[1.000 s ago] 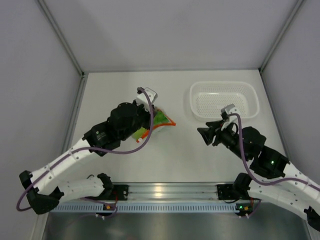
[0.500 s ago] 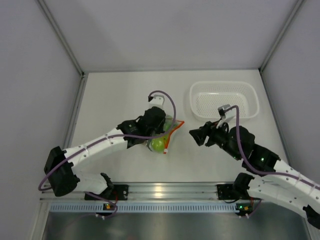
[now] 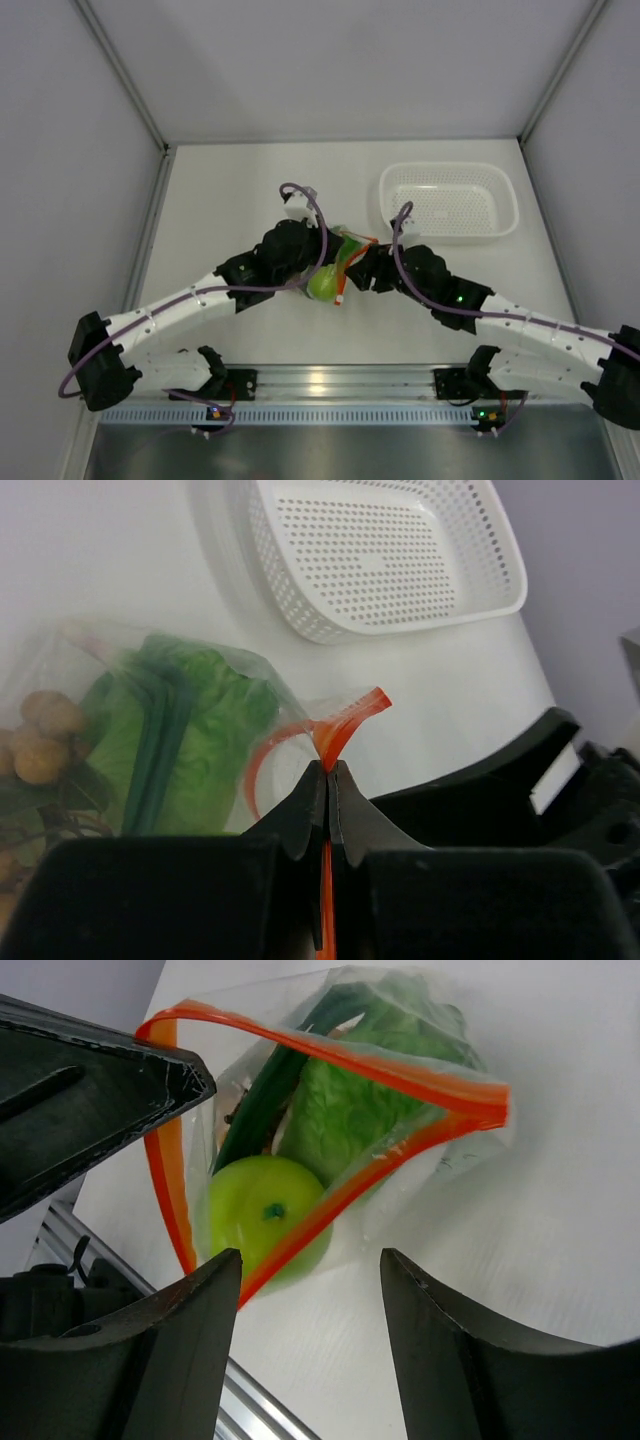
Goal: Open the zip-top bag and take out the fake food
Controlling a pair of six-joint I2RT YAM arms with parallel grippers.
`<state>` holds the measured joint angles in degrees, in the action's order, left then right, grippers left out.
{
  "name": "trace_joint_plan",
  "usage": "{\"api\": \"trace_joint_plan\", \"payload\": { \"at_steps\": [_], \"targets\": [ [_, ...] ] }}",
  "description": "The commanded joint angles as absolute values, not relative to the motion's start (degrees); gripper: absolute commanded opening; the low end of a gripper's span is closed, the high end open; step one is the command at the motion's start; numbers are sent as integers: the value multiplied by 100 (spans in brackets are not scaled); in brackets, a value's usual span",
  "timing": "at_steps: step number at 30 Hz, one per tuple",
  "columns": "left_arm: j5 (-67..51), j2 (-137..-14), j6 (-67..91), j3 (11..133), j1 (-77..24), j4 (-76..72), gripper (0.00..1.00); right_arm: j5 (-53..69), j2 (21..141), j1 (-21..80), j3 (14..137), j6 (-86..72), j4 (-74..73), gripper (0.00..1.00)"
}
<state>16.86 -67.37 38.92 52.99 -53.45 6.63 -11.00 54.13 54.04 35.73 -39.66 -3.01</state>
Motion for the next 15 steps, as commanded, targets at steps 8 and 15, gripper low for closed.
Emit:
{"api": "trace_joint_plan", "payload": {
  "at_steps": [8,15],
  "targets": [
    [1458,-6460,4025,5238,-5493,-448,0,-440,6468,5467,3797,-3806,1916,61],
    [1529,-6495,4008,5159,-5502,-448,0,-88,6723,5475,3963,-3034,1793,68]
  ]
}}
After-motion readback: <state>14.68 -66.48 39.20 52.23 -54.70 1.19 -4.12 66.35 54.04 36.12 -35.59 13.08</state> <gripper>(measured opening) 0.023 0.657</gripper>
